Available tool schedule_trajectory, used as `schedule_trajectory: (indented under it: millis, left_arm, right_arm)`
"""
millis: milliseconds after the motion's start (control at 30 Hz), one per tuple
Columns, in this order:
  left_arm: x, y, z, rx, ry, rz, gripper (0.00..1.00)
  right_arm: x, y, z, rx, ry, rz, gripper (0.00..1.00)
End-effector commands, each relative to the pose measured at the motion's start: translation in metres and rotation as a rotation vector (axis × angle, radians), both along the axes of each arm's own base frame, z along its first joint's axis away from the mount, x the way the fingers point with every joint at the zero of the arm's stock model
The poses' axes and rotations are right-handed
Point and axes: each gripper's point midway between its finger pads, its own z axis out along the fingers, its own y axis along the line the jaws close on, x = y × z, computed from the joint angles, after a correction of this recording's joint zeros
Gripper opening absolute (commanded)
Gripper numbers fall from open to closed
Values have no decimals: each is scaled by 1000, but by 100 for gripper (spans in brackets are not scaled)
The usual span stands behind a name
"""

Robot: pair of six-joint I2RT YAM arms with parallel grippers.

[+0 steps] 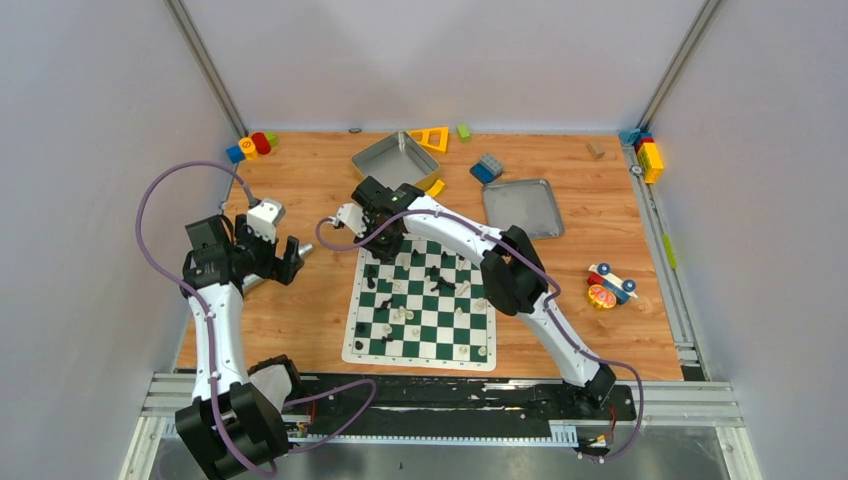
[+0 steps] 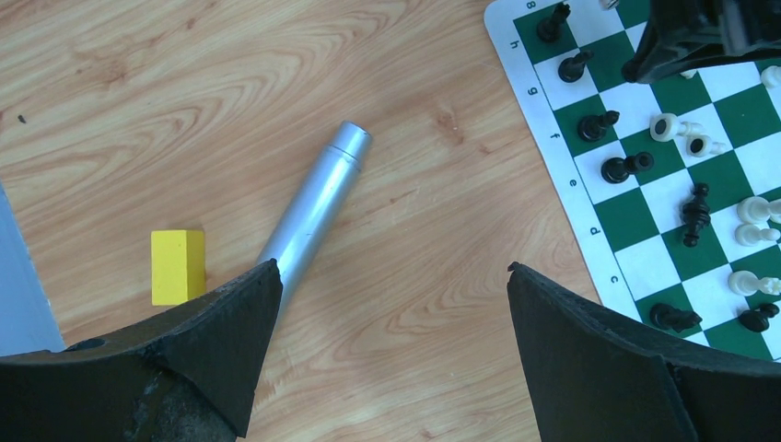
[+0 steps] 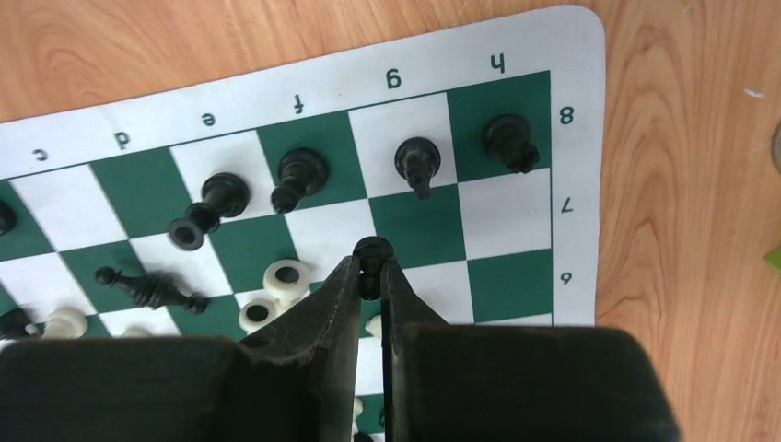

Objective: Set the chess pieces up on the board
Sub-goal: Place the chess piece on the chessboard.

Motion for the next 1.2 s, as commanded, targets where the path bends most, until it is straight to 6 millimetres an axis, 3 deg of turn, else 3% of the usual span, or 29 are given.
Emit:
schedule_trajectory:
  millis: [0, 833, 1000, 1167]
  left_arm:
    - [0, 2, 6, 13, -32, 0, 100]
    - [0, 1, 0, 10, -23, -5, 100]
    - [-1, 1, 0, 12, -20, -5, 100]
    - [-1, 2, -1, 15, -18, -4, 100]
  right_arm:
    - [14, 3, 2, -4, -38, 4, 3]
    - [24, 0, -17, -31, -46, 12, 8]
    - [25, 0, -19, -34, -50, 10, 17]
    - [27, 2, -8, -17, -67, 4, 35]
